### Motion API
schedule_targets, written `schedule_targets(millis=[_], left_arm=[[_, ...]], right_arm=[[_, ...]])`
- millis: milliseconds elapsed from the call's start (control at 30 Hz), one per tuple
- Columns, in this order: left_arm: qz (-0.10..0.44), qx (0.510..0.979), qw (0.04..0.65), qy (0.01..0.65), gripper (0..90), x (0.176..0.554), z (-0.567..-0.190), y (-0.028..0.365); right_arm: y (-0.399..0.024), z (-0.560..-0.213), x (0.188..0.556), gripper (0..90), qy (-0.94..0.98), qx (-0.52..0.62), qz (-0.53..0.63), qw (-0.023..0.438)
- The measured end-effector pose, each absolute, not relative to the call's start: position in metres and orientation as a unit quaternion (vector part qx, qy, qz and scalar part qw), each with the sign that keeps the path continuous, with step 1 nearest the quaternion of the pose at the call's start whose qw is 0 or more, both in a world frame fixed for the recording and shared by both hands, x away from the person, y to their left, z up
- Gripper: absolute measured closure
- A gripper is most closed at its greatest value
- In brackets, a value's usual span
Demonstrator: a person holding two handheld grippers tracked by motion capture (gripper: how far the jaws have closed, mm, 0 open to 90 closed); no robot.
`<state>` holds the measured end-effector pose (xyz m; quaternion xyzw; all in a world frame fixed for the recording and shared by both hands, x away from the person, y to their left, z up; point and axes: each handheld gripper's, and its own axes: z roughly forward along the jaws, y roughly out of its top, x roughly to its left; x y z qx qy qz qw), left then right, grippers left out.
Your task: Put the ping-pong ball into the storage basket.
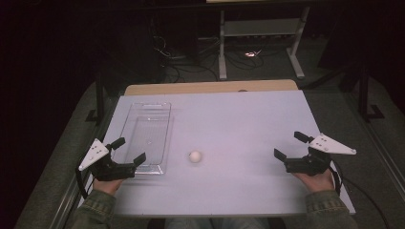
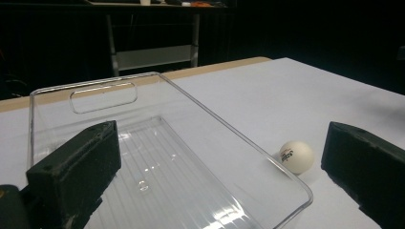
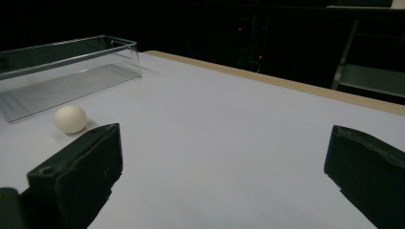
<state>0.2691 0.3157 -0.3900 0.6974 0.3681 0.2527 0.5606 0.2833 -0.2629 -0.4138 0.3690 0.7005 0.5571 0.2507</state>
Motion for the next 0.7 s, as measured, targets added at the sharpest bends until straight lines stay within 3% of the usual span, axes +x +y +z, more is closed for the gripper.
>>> schedule_targets(millis=[700], left_arm=[[0.252, 0.710, 0.546, 0.367, 0.0, 0.2702, -0.3847, 0.3131]], right_arm=[[-0.2629, -0.4140, 0.2846, 0.0, 0.696, 0.365, 0.564, 0.254]])
